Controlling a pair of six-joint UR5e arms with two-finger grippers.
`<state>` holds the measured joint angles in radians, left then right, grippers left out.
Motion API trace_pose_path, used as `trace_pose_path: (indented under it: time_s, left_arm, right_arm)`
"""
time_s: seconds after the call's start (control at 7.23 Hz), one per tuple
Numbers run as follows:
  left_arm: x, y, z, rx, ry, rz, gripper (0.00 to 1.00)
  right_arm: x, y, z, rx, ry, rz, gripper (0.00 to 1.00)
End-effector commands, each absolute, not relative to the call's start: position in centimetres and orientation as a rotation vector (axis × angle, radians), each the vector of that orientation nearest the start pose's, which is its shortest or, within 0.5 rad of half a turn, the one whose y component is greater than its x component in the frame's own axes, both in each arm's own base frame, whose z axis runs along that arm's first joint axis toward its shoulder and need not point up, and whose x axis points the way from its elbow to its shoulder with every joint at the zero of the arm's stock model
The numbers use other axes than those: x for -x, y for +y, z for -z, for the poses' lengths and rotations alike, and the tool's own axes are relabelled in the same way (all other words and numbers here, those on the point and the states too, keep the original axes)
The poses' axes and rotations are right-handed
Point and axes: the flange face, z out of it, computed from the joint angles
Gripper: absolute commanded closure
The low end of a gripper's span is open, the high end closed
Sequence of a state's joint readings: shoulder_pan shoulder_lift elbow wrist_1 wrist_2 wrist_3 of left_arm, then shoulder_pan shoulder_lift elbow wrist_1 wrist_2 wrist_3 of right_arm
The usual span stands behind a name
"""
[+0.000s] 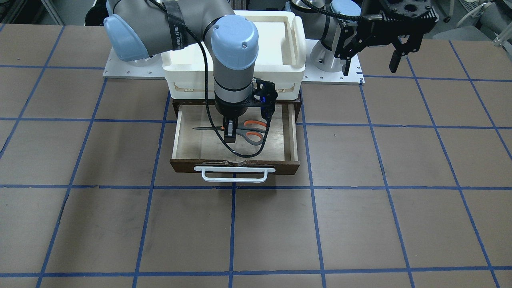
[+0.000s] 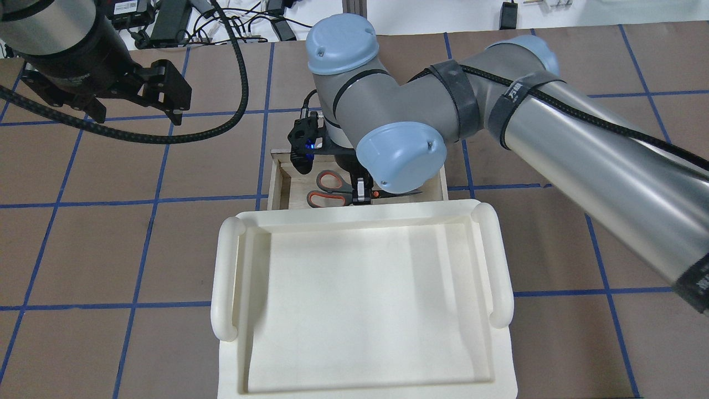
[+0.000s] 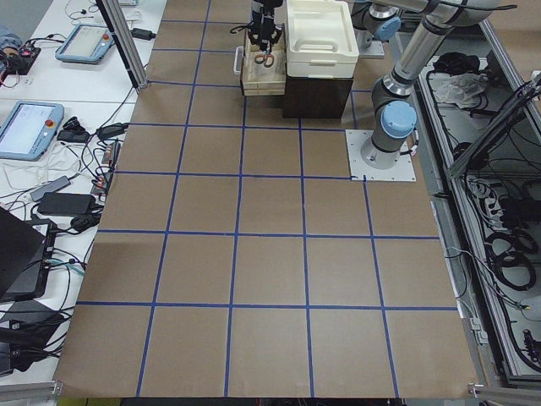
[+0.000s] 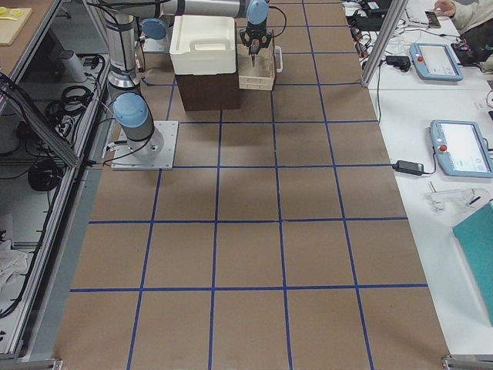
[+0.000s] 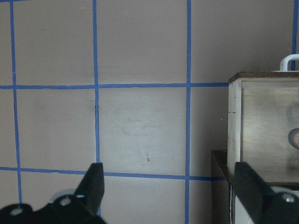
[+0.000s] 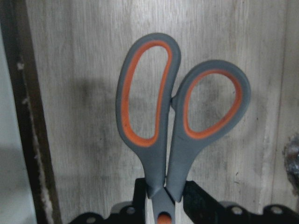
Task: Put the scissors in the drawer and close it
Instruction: 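Lower the scissors into the drawer and open the right gripper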
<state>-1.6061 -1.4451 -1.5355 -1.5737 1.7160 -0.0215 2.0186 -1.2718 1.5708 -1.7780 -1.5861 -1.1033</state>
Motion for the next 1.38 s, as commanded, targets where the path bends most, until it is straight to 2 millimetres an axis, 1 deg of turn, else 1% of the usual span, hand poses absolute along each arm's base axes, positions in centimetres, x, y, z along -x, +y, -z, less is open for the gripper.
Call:
trace_pose_path:
  time_s: [0.0,0.55,0.69,0.83,0.97,1.11,1.25]
  left_arm:
    - [13.46,-44.33,-56.54,-0.003,2.991,0.243,0.00]
    - [13.46,-44.32,-56.52,-0.004,2.991,0.241,0.00]
    - [13.46,-44.32,-56.52,-0.004,2.991,0.241,0.00]
    - [13.46,-44.32,-56.52,-0.004,2.991,0.241,0.00]
    - [13.46,-44.32,-56.52,-0.004,2.991,0.241,0.00]
    - [13.46,-44.32,-56.52,-0.004,2.991,0.241,0.00]
    - [13.46,-44.32,-56.52,-0.004,2.991,0.241,0.00]
  right_arm:
    - [-37.87,-47.75,-33.70,2.189,2.232,-0.135,1.00]
    - [-38.33,-47.87,-33.89,2.169,2.215,-0.082,1.00]
    - [-38.34,-47.84,-33.84,2.168,2.214,-0.081,0.66]
    - [-38.34,-47.84,-33.84,2.167,2.215,-0.081,0.62]
    - [-38.41,-47.83,-33.85,2.162,2.211,-0.075,0.61]
    - [-38.47,-47.84,-33.78,2.157,2.210,-0.073,0.46]
    - [-38.54,-47.85,-33.81,2.130,2.230,-0.066,0.16]
